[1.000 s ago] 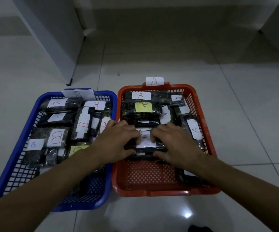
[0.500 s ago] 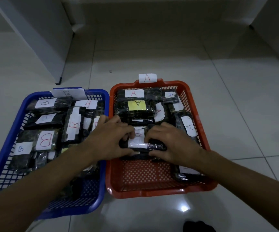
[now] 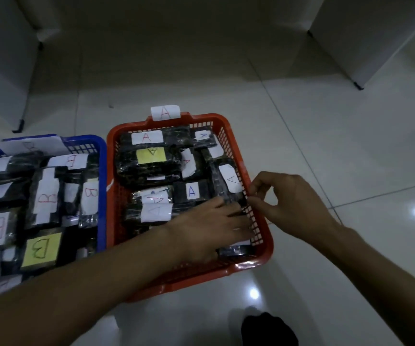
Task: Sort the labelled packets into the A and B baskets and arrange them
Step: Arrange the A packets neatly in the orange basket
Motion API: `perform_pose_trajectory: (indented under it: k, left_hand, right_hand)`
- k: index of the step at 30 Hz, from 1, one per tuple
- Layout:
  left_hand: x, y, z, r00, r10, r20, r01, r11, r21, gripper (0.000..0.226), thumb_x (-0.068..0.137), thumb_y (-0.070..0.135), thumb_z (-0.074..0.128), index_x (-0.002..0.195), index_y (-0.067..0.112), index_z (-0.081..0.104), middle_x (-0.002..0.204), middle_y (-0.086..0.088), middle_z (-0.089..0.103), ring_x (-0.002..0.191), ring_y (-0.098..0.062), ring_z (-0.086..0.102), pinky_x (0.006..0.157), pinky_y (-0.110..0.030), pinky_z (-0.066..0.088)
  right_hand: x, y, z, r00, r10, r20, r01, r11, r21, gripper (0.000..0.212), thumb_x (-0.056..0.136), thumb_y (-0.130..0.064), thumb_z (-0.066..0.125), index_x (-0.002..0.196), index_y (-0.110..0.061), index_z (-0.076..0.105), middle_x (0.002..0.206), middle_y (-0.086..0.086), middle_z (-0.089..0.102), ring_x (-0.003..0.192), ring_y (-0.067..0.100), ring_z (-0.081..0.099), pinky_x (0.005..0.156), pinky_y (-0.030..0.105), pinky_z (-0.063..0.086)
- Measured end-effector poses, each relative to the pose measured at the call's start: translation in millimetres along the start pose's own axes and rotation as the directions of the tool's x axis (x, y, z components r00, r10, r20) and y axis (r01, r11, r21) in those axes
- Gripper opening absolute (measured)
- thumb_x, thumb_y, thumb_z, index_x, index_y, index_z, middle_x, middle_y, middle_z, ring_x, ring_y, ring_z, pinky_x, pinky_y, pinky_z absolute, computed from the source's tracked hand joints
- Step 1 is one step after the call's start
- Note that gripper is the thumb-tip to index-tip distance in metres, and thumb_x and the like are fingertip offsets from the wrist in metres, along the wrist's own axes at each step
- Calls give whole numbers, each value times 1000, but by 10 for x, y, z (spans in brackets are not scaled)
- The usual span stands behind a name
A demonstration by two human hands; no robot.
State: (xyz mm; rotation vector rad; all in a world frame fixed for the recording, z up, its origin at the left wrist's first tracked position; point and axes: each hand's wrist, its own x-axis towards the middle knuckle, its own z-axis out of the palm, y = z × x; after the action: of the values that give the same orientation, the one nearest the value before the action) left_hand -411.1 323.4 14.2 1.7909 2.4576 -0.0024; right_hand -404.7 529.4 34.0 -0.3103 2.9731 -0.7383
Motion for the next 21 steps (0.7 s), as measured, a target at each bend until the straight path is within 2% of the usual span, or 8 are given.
perform_pose_trajectory:
  k: [2, 4, 7, 10, 14, 18, 21]
  left_hand:
    - [92, -33, -35, 997, 19, 72, -23, 999, 45, 70, 78, 35, 70, 142, 23, 43, 145, 1, 44, 128, -22, 33, 96, -37, 30]
    - [137, -86, -25, 987, 17, 159, -34, 995, 99, 74, 81, 29, 68, 147, 26, 33, 152, 1, 31, 133, -22, 25, 98, -37, 24]
    - [181, -110, -30, 990, 71, 118, -89, 985, 148, 73, 74, 18, 73, 140, 25, 41, 146, 1, 40, 128, -23, 31, 94, -36, 21]
    - [191, -149, -66, 993, 101, 66, -110, 984, 143, 70, 70, 23, 73, 134, 24, 45, 140, 1, 44, 125, -23, 32, 94, -37, 25]
    - [70, -265, -254, 999, -23, -40, 19, 995, -96, 73, 68, 45, 68, 134, 27, 43, 132, 4, 43, 120, -17, 35, 90, -31, 26]
    - [-154, -300, -414, 969, -248, 7, 228, 880, -416, 75, 72, 60, 72, 133, 30, 40, 117, 11, 38, 104, -3, 35, 85, -21, 32]
    - [-287, -275, -372, 930, -363, 65, 355, 833, -426, 83, 68, 69, 71, 133, 30, 40, 122, 13, 40, 108, -3, 39, 88, -21, 40]
  right_hand:
    - [-74, 76, 17, 999, 31, -22, -30, 998, 49, 7, 88, -32, 71, 87, -32, 64, 74, -21, 63, 69, -12, 56, 57, 15, 35]
    - [-130, 143, 8, 998, 53, -27, -50, 995, 89, 8, 88, -32, 71, 86, -33, 63, 73, -20, 63, 67, -9, 56, 57, 15, 36]
    - [-171, 201, 1, 998, 55, -23, -52, 992, 117, 6, 88, -35, 69, 88, -34, 63, 74, -21, 63, 58, 3, 57, 55, 19, 43]
    - [-154, 192, -1, 999, 35, -40, -29, 988, 154, 5, 88, -38, 66, 88, -37, 61, 76, -22, 63, 48, 15, 51, 50, 23, 46]
    - [-28, 145, -46, 998, 34, -45, -23, 975, 223, 4, 90, -34, 65, 91, -36, 62, 86, -26, 62, 58, 25, 59, 56, 31, 50]
    - [87, 87, -69, 997, 64, -48, -49, 963, 266, 6, 91, -39, 60, 95, -34, 63, 83, -22, 63, 68, 20, 61, 58, 26, 50]
    - [137, 12, -28, 1000, 21, 16, -24, 968, 249, 4, 90, -47, 55, 94, -46, 58, 88, -25, 62, 75, 10, 62, 61, 18, 51]
